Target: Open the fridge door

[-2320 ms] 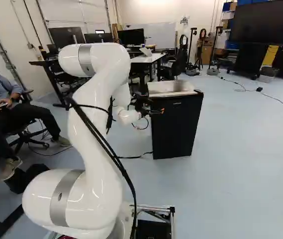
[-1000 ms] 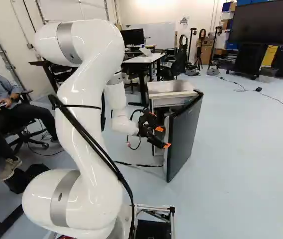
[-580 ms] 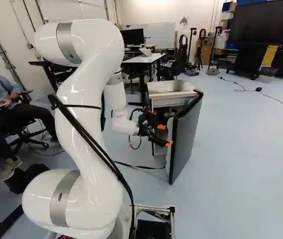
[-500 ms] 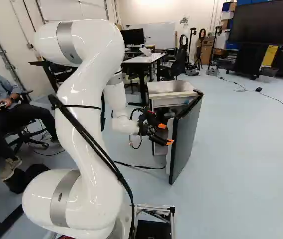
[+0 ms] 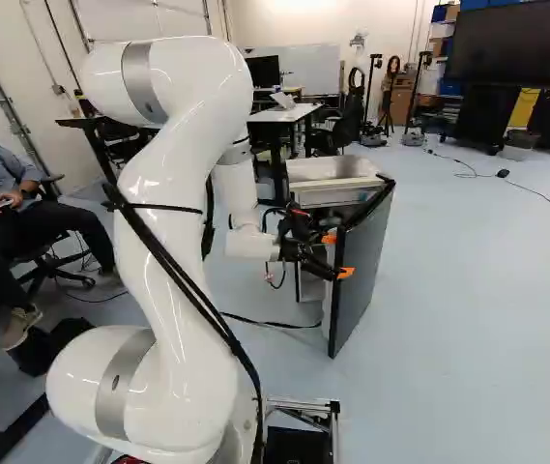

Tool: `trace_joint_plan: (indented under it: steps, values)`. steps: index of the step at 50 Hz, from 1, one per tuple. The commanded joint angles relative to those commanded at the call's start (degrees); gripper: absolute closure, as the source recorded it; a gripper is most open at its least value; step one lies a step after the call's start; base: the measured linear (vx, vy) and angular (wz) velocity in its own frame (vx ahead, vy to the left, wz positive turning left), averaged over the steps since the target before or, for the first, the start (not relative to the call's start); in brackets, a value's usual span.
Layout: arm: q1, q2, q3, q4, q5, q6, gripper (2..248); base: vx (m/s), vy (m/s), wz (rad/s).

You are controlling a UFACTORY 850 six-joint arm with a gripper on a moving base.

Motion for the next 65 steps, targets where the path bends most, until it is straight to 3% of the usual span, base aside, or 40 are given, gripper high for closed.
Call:
trace_joint_plan:
  steps: [29,44,65]
  values:
    - [-6.7,-0.3,-0.7,4.2,8.3,0.0,3,0.0,0.0,0.0]
    - [-6.7,-0.2,-0.5,4.3,8.4,0.0,3,0.0,0.0,0.0]
    - [-3.6,0.6,1.2,4.3,8.4,0.0,3,0.0,0.0,0.0]
